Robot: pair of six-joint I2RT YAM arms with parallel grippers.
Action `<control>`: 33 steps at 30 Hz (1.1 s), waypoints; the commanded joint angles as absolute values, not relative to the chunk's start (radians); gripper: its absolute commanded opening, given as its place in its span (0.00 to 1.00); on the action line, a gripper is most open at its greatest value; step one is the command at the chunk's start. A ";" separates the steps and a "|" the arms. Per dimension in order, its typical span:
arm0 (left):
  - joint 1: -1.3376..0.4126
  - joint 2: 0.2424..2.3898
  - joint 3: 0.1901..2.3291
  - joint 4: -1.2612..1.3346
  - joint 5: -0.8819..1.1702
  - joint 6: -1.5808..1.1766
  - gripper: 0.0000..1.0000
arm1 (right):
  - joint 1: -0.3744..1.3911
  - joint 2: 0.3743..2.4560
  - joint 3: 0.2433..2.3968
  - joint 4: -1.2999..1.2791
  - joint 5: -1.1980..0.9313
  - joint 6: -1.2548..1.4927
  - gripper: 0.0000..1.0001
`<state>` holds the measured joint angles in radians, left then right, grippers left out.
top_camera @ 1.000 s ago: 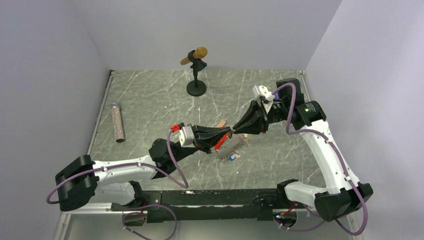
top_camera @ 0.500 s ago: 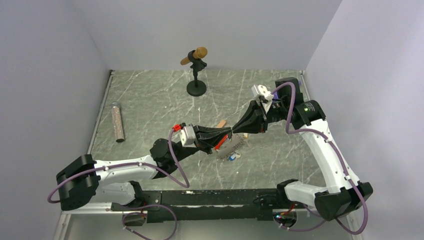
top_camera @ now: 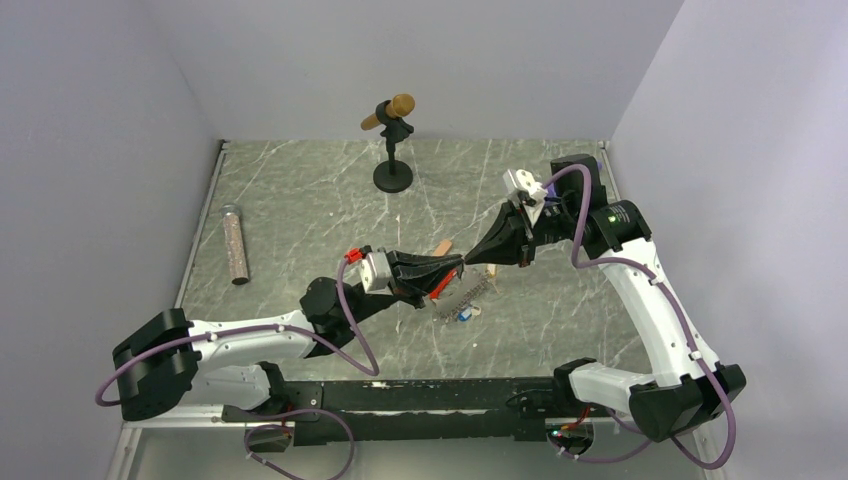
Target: Put the keys on the keyring
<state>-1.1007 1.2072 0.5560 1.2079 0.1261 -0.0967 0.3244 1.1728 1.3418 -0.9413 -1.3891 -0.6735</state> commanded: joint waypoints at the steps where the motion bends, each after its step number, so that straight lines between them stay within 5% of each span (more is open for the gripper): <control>1: -1.108 1.193 0.562 1.222 0.134 -0.109 0.02 | 0.334 1.172 1.369 -0.971 -1.404 -0.759 0.00; 5: -1.098 1.105 0.513 1.134 0.104 -0.087 0.59 | 0.336 1.172 1.380 -1.087 -1.281 -0.929 0.00; 10: -1.053 0.851 0.472 0.749 0.147 -0.015 0.77 | 0.336 1.162 1.364 -1.276 -1.134 -1.184 0.00; 19: -1.040 0.673 0.558 0.147 0.228 0.195 0.66 | 0.342 1.131 1.368 -1.484 -0.981 -1.535 0.00; 33: -1.118 1.037 0.658 0.507 0.240 0.225 0.47 | 0.514 1.161 1.416 -1.442 -0.745 -1.343 0.00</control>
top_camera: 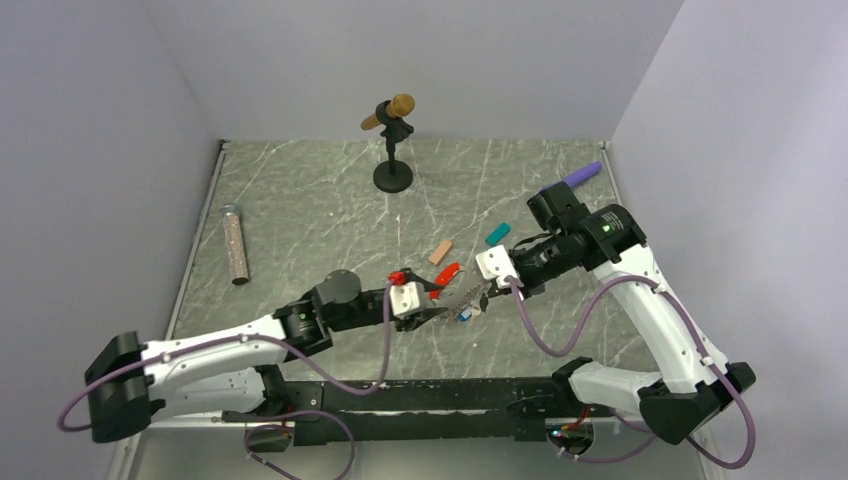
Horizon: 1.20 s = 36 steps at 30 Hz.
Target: Put the keys on the keyring
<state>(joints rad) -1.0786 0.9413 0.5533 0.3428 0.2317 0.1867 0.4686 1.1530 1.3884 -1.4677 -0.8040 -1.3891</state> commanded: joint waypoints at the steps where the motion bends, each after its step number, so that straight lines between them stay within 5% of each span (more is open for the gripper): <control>1: -1.129 1.065 0.672 0.526 0.235 0.235 0.47 | 0.516 1.167 1.419 -1.443 -0.744 -1.342 0.00; 23: -1.187 1.240 0.729 0.675 0.230 0.198 0.36 | 0.519 1.165 1.420 -1.425 -0.771 -1.319 0.00; 36: -1.192 1.272 0.753 0.644 0.235 0.193 0.20 | 0.520 1.164 1.428 -1.431 -0.787 -1.315 0.00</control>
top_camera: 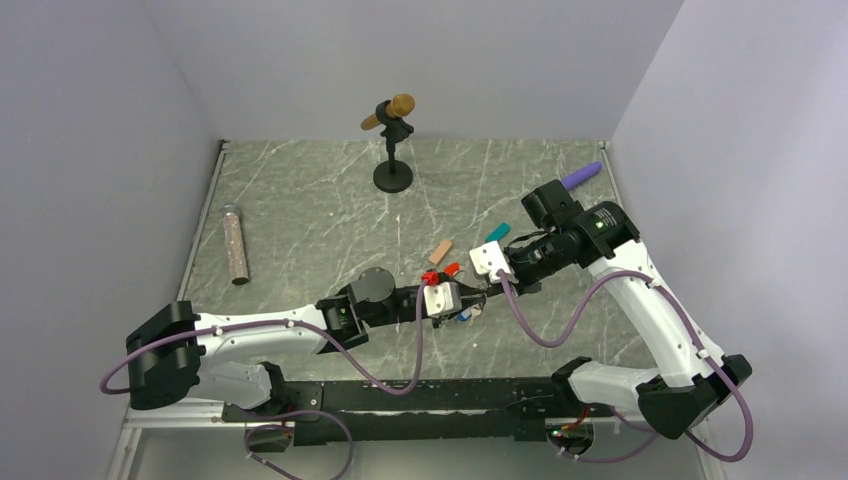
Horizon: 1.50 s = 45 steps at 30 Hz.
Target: Put the keys on the keyring
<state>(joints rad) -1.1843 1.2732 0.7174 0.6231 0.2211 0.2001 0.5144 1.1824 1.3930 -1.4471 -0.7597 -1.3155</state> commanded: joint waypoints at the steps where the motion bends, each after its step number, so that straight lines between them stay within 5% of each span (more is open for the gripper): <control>1: -1.192 1.272 0.754 0.641 0.233 0.195 0.20 | 0.520 1.165 1.429 -1.432 -0.788 -1.314 0.00; 45: -1.194 1.294 0.820 0.508 0.136 0.203 0.10 | 0.519 1.164 1.436 -1.433 -0.807 -1.304 0.00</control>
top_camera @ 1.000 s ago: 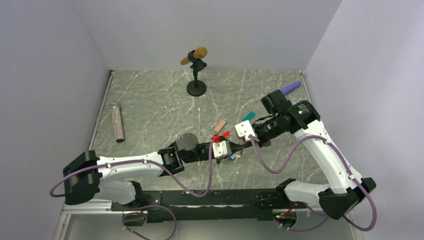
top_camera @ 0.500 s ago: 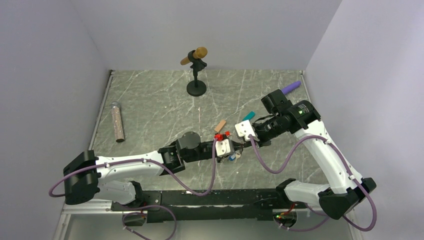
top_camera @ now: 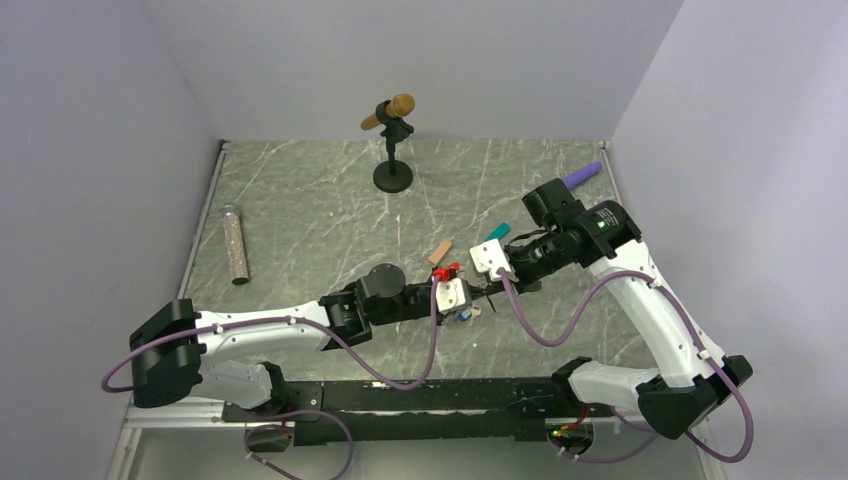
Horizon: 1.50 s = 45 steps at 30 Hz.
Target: Put the keys on the keyring
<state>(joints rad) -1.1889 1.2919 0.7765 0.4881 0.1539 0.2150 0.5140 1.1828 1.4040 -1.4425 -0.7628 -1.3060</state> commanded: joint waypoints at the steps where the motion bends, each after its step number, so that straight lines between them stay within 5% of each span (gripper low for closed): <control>1: -1.194 1.292 0.818 0.510 0.137 0.201 0.11 | 0.520 1.165 1.435 -1.433 -0.807 -1.304 0.00; 29: -1.193 1.238 0.794 0.515 0.140 0.187 0.19 | 0.520 1.169 1.438 -1.429 -0.793 -1.296 0.00; 33: -1.193 1.245 0.802 0.504 0.147 0.188 0.15 | 0.520 1.168 1.442 -1.431 -0.794 -1.296 0.00; 36: -1.193 1.250 0.812 0.488 0.157 0.191 0.00 | 0.520 1.167 1.441 -1.429 -0.793 -1.294 0.00; 39: -1.193 1.244 0.805 0.495 0.156 0.191 0.00 | 0.519 1.164 1.438 -1.418 -0.793 -1.280 0.00; 45: -1.185 1.163 0.665 0.687 0.027 0.099 0.00 | 0.504 1.139 1.424 -1.367 -0.827 -1.209 0.39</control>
